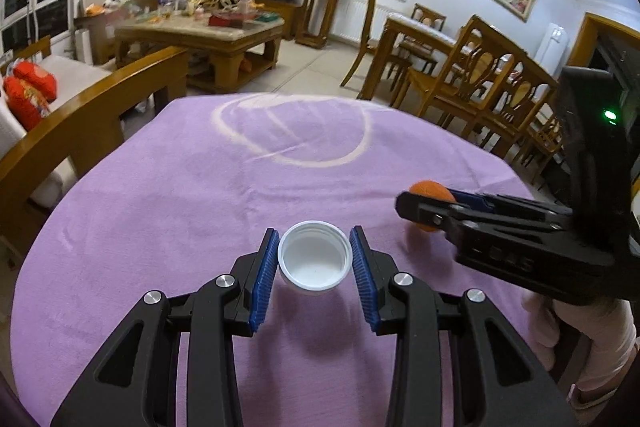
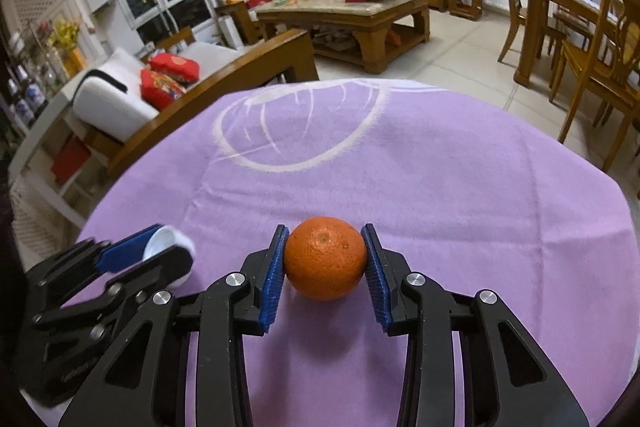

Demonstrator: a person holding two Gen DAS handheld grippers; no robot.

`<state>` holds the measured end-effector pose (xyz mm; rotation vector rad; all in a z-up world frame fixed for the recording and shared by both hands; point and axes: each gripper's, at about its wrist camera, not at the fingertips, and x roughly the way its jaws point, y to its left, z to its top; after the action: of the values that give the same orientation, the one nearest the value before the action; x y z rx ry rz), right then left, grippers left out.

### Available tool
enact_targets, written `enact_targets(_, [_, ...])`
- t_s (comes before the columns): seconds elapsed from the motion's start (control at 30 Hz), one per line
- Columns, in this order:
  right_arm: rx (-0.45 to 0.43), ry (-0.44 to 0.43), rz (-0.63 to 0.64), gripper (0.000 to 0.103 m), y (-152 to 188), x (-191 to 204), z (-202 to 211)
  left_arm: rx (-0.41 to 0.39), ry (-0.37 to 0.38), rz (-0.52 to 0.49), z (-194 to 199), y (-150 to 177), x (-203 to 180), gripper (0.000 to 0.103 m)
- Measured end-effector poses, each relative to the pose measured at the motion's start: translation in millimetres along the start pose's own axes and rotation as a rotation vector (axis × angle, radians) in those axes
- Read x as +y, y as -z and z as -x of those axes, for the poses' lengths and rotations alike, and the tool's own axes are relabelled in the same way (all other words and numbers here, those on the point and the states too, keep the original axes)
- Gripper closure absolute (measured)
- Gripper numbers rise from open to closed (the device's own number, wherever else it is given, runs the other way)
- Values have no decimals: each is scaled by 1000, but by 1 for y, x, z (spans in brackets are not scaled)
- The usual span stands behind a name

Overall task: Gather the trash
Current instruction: 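Carry the white cap and orange over the black bin, then open the left tool over the bin while the right tool opens to drop the orange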

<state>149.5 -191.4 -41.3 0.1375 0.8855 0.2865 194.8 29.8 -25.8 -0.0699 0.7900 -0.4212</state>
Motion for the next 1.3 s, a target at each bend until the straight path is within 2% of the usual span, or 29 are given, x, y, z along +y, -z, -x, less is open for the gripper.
enact_targets(0.13, [-56, -63, -49, 66, 19, -11, 49, -39, 60, 4, 5, -3, -7, 66])
enact_targets(0.27, [-173, -106, -113, 66, 54, -31, 117, -65, 111, -33, 18, -5, -38, 66])
enact_targets(0.47, [-404, -89, -261, 66, 124, -89, 217, -99, 243, -136, 40, 4, -127, 66])
enact_targets(0.57, [-523, -14, -320, 66, 162, -123, 268, -114, 307, -203, 47, 9, -180, 66])
enact_targets(0.7, [-669, 145, -388, 66, 212, -172, 336, -113, 408, -283, 45, 22, -258, 66])
enact_targets(0.8, [-727, 235, -443, 66, 244, -208, 368, -96, 453, -344, 38, 35, -304, 66])
enact_targets(0.93, [-767, 273, -520, 66, 276, -253, 388, -56, 498, -420, 20, 55, -361, 66])
enact_targets(1.03, [-773, 283, -548, 66, 288, -278, 391, -34, 505, -460, 8, 67, -386, 66])
enact_targets(1.3, [-774, 264, -613, 66, 299, -310, 375, 18, 478, -505, -17, 82, -417, 66])
